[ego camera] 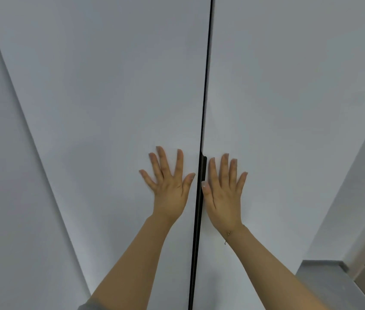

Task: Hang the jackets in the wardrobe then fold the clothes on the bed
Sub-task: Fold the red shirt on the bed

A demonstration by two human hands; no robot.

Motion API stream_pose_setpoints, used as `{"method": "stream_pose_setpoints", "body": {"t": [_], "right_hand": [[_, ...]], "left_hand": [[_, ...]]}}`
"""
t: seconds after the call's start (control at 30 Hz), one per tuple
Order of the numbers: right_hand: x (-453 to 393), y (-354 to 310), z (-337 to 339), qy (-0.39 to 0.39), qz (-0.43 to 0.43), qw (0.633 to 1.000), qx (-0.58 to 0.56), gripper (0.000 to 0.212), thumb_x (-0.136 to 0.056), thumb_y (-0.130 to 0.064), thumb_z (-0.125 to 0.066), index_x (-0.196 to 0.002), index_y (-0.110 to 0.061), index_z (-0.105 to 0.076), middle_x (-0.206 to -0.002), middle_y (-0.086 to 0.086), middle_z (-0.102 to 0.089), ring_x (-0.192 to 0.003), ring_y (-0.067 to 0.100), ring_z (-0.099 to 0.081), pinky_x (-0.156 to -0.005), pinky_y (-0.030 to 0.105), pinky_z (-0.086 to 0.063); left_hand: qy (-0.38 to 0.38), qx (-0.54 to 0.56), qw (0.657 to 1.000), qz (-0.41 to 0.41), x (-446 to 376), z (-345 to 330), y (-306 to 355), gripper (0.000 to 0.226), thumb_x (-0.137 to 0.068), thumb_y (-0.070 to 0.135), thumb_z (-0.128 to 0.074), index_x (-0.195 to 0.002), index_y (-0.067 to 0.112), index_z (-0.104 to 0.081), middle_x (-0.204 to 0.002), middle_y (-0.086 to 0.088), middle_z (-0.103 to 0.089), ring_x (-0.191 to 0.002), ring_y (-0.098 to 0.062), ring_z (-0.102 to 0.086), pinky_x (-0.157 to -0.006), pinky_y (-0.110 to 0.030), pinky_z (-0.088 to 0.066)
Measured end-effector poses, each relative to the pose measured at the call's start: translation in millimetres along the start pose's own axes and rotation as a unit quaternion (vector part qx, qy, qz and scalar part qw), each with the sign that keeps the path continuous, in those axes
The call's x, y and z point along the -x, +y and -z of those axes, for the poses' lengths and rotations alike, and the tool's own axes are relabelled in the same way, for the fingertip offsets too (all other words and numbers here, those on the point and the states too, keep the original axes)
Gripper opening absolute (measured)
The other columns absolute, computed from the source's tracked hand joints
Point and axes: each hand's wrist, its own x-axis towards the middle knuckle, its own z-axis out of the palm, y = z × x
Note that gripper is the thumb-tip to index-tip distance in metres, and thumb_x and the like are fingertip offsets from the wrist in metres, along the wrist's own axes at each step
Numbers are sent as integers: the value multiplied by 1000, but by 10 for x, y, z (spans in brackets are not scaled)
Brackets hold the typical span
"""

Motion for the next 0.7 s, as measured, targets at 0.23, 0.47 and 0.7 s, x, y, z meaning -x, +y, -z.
{"method": "stream_pose_setpoints", "body": {"t": [0.23, 0.47, 0.7], "right_hand": [[-188, 86, -333, 48, 5, 998, 43, 55, -105, -44, -6, -155, -28, 10, -161, -2, 23, -149, 21, 20, -117, 49, 20], [-282, 101, -465, 61, -2, 996, 61, 54, -104, -43, -9, -156, -30, 3, -162, 1, 9, -150, 22, 16, -117, 51, 16], [-212, -11, -192, -12, -19, 996, 86, 55, -105, -42, -21, -157, -29, -5, -163, 3, 13, -150, 22, 16, -120, 51, 9]], "left_hand": [[26, -15, 1000, -1, -151, -197, -52, 61, -101, 56, -10, -151, 39, 19, -158, -1, 34, -147, -27, 27, -110, -53, 29], [29, -29, 999, 4, -182, -242, -52, 60, -102, 55, -12, -151, 40, 19, -159, -2, 30, -147, -28, 26, -110, -55, 27], [-76, -15, 997, 11, -161, -8, -36, 61, -100, 54, -10, -138, 48, 37, -147, 6, 50, -138, -18, 44, -107, -50, 33]]}}
